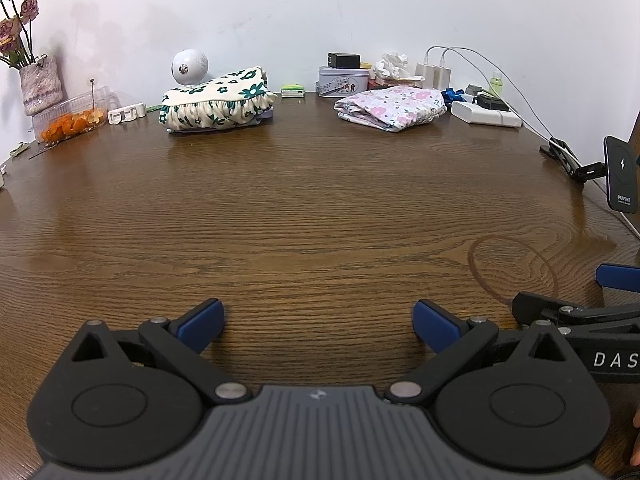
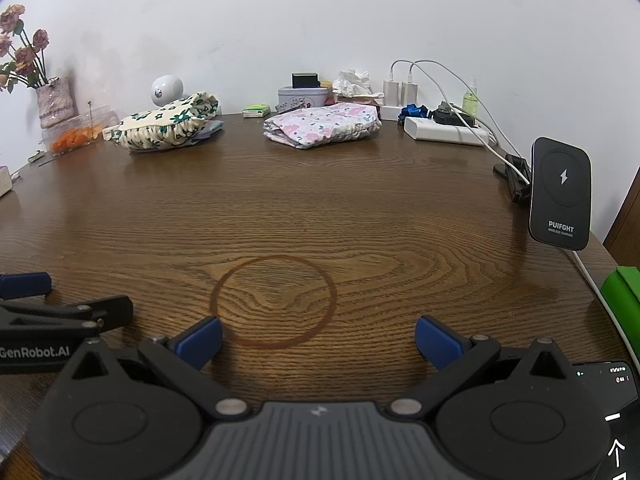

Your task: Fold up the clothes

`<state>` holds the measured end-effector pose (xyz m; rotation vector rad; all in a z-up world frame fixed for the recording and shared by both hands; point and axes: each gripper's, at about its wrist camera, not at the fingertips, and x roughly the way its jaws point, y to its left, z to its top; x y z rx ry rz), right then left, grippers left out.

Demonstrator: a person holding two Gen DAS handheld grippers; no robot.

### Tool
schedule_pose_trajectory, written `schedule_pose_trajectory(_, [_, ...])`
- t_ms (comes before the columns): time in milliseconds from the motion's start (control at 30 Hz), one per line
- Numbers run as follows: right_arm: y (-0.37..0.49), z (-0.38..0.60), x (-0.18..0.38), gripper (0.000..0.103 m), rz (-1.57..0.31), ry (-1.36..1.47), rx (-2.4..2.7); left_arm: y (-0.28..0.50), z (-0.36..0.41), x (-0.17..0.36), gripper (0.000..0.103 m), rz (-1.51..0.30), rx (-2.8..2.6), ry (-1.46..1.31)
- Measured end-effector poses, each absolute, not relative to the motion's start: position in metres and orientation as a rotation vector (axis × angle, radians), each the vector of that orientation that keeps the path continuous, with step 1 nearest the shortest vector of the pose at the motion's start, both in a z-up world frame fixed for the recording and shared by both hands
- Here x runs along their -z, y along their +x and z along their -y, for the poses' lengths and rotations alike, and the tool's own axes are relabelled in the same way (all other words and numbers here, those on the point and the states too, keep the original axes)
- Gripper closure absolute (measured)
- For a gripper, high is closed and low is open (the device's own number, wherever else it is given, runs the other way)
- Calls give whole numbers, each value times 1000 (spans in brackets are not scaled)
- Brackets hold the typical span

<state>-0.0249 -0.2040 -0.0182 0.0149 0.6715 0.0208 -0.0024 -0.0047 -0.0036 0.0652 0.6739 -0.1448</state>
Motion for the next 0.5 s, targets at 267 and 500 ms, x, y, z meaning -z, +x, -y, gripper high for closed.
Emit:
schedule_pose_trajectory(267, [-26, 205, 18, 0, -672, 15, -18, -2, 5, 3, 0, -674, 144, 65])
schedule_pose_trajectory(500, [-26, 204, 18, 0, -672, 16, -15, -2, 5, 3, 0, -674, 144, 65])
